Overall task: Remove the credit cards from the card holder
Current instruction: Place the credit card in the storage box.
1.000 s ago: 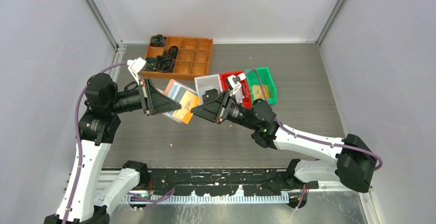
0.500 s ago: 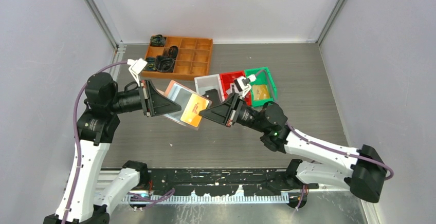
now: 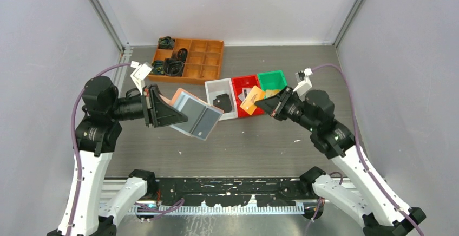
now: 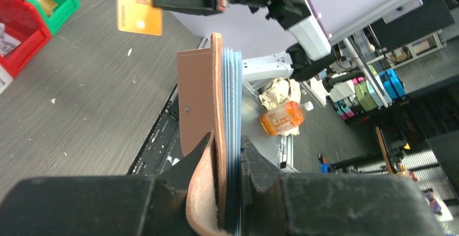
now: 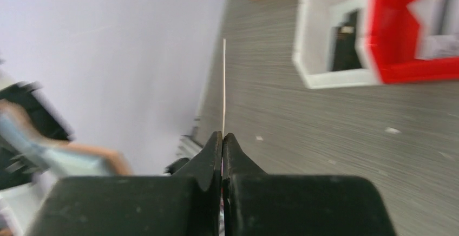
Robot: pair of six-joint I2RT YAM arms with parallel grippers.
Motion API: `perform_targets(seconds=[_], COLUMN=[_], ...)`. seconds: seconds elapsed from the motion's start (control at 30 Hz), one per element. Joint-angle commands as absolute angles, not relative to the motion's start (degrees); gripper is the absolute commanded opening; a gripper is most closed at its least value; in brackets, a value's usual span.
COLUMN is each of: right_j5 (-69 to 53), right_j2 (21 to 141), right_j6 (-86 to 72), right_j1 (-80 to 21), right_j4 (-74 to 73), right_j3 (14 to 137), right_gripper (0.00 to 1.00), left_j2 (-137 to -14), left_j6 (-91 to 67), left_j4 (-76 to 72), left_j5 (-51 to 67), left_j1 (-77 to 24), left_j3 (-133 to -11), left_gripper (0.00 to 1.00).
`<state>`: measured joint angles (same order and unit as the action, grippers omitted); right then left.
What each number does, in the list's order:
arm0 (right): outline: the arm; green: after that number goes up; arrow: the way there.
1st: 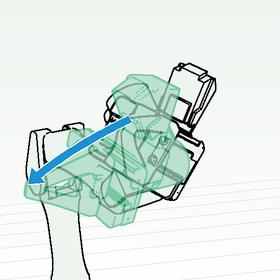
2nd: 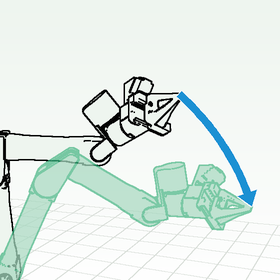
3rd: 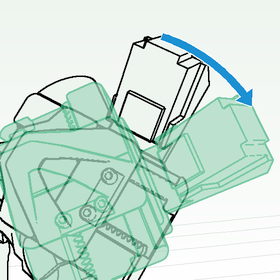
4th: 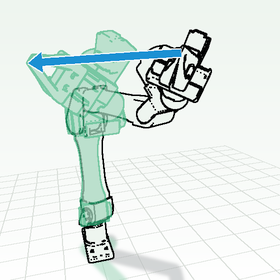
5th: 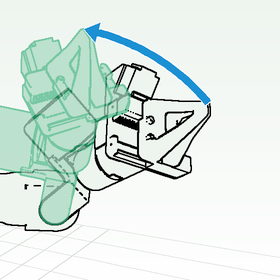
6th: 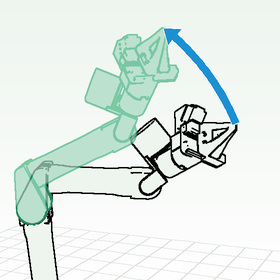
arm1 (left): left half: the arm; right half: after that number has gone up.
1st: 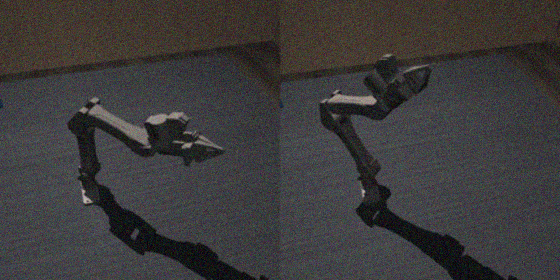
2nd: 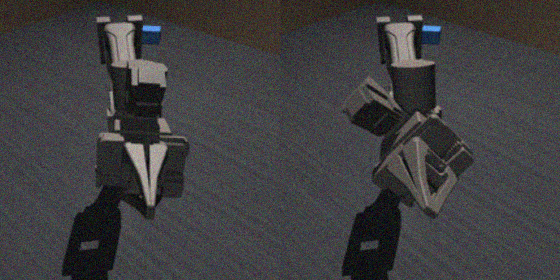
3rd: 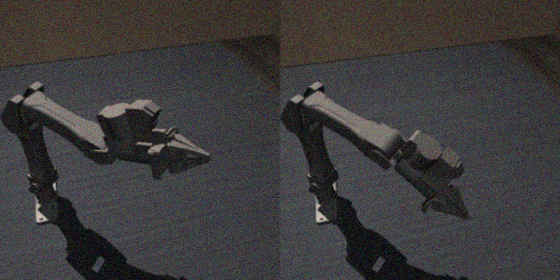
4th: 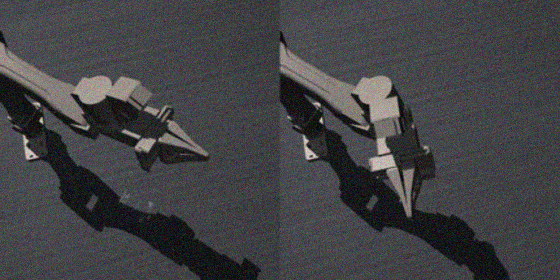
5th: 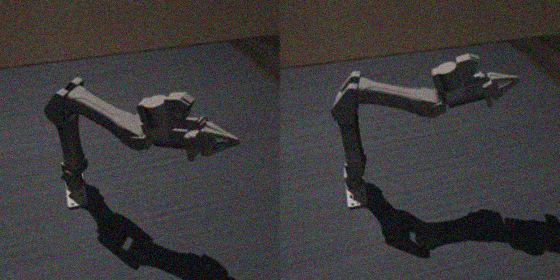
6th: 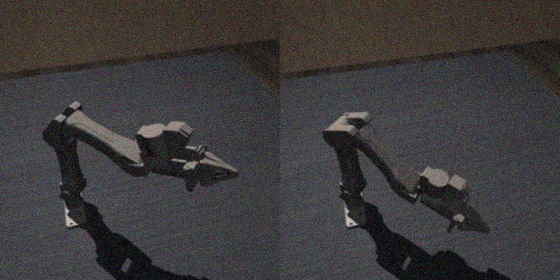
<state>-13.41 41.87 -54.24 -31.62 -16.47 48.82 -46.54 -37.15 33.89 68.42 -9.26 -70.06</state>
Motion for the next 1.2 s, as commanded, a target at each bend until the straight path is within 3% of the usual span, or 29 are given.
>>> perform_targets(seconds=[0.0, 0.1, 0.27, 0.43, 0.7, 0.97, 1.17], right_j5=[-2.46, 5.85, 17.13, 21.28, 15.16, 5.42, 4.1], right_j2=[49.24, 54.54, 63.92, 72.68, 86.74, 103.04, 107.03], right_j6=[-41.32, -35.64, -29.66, -25.62, -20.08, -16.76, -16.53], right_j1=[-30.03, -29.48, -28.38, -25.32, -15.83, -14.72, -13.64], right_j4=[-40.7, -46.23, -49.9, -48.13, -44.69, -49.2, -49.84], right_j3=[60.94, 66.71, 71.7, 74.03, 81.1, 94.97, 96.16], right_gripper=[0.0, 0.0, 0.0, 0.01, 0.0, 0.0, 0.0], left_j2=[-44.64, -44.69, -45.21, -46.24, -44.78, -43.68, -43.25], left_j6=[-39.54, -37.09, -19.13, -11.23, -7.2, -7.39, -4.67], left_j4=[26.53, 28.88, 44.57, 52.61, 56.33, 55.58, 56.95], left_j5=[75.15, 76.19, 71.8, 68.86, 68.9, 69.66, 69.76], left_j1=[-9.01, -9.01, -9.01, -8.96, -8.97, -8.97, -8.97], left_j3=[-72.33, -72.61, -75.77, -76.84, -75.95, -73.32, -73.41], left_gripper=[0.02, 0.02, 0.02, 0.05, 0.05, 0.06, 0.07])
